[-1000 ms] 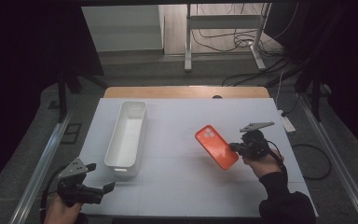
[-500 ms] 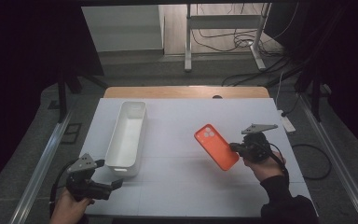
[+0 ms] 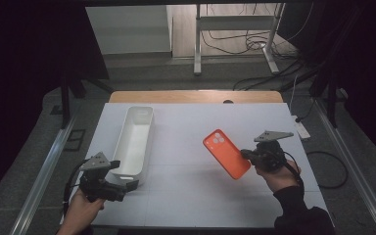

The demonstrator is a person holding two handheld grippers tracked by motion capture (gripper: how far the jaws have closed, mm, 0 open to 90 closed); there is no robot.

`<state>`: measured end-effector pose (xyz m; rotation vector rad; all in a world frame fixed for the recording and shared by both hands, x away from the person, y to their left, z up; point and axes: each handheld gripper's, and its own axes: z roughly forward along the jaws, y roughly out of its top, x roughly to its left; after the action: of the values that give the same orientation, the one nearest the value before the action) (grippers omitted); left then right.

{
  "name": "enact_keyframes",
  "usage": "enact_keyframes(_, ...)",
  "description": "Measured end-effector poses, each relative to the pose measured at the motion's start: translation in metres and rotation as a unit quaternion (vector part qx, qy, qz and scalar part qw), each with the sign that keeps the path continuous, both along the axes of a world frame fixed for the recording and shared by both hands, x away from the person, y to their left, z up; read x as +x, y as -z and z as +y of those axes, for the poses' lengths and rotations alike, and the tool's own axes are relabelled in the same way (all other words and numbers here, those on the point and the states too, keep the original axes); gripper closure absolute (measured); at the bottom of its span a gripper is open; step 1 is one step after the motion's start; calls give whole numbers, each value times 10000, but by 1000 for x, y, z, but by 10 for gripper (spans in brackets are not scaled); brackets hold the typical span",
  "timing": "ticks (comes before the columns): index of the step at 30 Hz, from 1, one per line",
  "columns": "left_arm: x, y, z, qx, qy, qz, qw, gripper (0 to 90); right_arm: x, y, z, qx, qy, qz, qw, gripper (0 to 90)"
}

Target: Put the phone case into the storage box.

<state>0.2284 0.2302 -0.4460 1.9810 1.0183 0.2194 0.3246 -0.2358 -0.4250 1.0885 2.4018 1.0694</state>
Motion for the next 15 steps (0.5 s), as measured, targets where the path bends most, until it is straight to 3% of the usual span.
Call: enact_keyframes(15,27,-6,-24,-222,327,114,9992,0,-4,-2,5,45,-45,-86,9999,888)
